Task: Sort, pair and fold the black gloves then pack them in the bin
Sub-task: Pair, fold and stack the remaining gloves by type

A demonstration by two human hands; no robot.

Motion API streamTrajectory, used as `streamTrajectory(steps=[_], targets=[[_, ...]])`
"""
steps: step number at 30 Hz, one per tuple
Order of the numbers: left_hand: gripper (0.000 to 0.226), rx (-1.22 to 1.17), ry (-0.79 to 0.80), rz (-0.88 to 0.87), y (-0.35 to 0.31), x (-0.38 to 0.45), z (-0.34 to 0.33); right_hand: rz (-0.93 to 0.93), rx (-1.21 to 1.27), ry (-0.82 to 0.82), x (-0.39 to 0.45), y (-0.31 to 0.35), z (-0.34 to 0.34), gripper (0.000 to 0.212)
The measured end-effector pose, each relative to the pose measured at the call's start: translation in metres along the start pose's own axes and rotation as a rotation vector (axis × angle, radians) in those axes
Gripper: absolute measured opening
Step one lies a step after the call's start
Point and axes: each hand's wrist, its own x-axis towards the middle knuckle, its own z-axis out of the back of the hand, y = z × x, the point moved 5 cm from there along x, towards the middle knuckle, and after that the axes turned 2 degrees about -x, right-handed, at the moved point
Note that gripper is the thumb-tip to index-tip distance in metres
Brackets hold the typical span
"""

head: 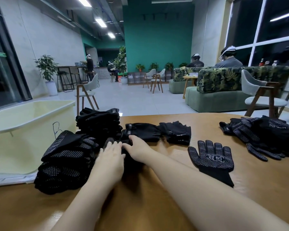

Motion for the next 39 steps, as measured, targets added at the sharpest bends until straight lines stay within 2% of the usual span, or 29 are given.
streamTrajectory(steps=[4, 8, 11, 13, 15, 19, 21, 24, 26, 29, 31, 39], targets=[[0.06, 0.102, 0.172, -0.018, 0.0, -0.006, -0.013, 0.056, -0.102, 0.047, -0.011, -0.009, 0.002, 0.051], [0.059, 0.11, 0.123, -0.06, -0.005, -0.006, -0.01, 0.154, -0.166, 0.018, -0.03, -0.018, 0.022, 0.054], [0.06, -0.153, 0.031, -0.196, -0.026, -0.012, -0.008, 0.252, -0.255, 0.025, -0.055, -0.023, 0.042, 0.054], [0.076, -0.301, -0.003, -0.291, -0.046, -0.02, -0.008, 0.283, -0.319, 0.001, -0.071, -0.031, 0.06, 0.054], [0.081, -0.365, -0.01, -0.332, -0.065, -0.027, -0.012, 0.284, -0.368, -0.058, -0.084, -0.042, 0.082, 0.054], [0.059, -0.472, 0.103, -0.226, -0.104, -0.036, -0.031, 0.178, -0.41, -0.156, -0.096, -0.078, 0.13, 0.057], [0.061, -0.461, 0.16, -0.165, -0.118, -0.038, -0.041, 0.061, -0.521, -0.173, -0.098, -0.103, 0.15, 0.062], [0.064, -0.336, 0.129, -0.175, -0.126, -0.038, -0.049, -0.193, -0.722, -0.21, -0.1, -0.142, 0.183, 0.072], [0.063, -0.253, 0.119, -0.21, -0.129, -0.04, -0.051, -0.309, -0.757, -0.316, -0.1, -0.162, 0.207, 0.071], [0.061, -0.206, 0.129, -0.247, -0.131, -0.043, -0.052, -0.429, -0.674, -0.536, -0.097, -0.188, 0.237, 0.059], [0.06, -0.214, 0.141, -0.246, -0.131, -0.044, -0.051, -0.477, -0.651, -0.6, -0.097, -0.202, 0.248, 0.054], [0.056, -0.281, 0.132, -0.25, -0.13, -0.043, -0.048, -0.437, -0.764, -0.54, -0.093, -0.218, 0.256, 0.053]])
